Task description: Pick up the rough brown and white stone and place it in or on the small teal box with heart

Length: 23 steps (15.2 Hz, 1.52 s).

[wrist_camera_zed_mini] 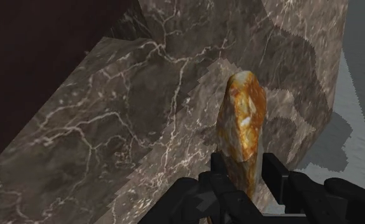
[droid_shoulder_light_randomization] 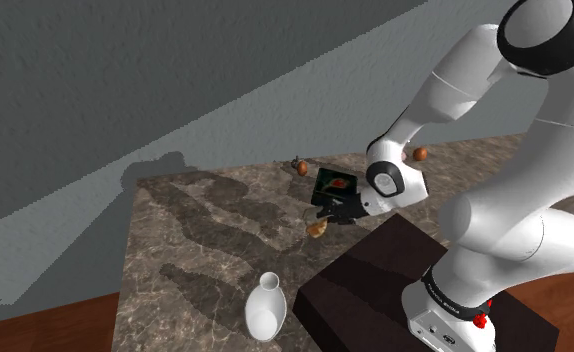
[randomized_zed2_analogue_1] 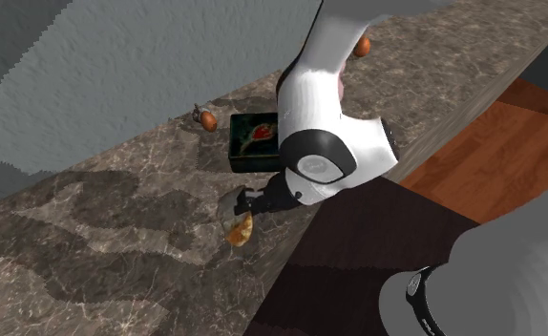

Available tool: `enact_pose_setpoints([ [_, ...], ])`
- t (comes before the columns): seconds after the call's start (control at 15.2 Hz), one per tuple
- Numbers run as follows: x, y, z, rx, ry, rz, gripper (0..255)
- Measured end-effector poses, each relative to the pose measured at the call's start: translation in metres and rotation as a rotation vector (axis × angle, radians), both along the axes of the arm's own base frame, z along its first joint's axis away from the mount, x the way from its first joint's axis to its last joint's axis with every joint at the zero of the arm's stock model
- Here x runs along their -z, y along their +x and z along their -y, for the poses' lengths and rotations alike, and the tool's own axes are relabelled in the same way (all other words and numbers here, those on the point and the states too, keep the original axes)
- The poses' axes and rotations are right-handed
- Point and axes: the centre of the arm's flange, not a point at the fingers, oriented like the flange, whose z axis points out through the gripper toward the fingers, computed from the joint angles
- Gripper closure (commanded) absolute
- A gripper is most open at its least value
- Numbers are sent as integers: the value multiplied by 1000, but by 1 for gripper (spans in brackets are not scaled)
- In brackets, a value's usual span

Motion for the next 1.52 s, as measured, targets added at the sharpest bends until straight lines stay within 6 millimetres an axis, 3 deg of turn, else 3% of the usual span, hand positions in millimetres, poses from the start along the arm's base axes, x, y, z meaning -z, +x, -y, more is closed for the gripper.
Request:
enact_pose_setpoints([
  [0.66, -52, 2, -1, 0, -1, 0, 255],
  [0.86, -58, 13, 23, 3, 0, 2, 255],
  [1.52, -68, 67, 140, 3, 2, 1, 255],
])
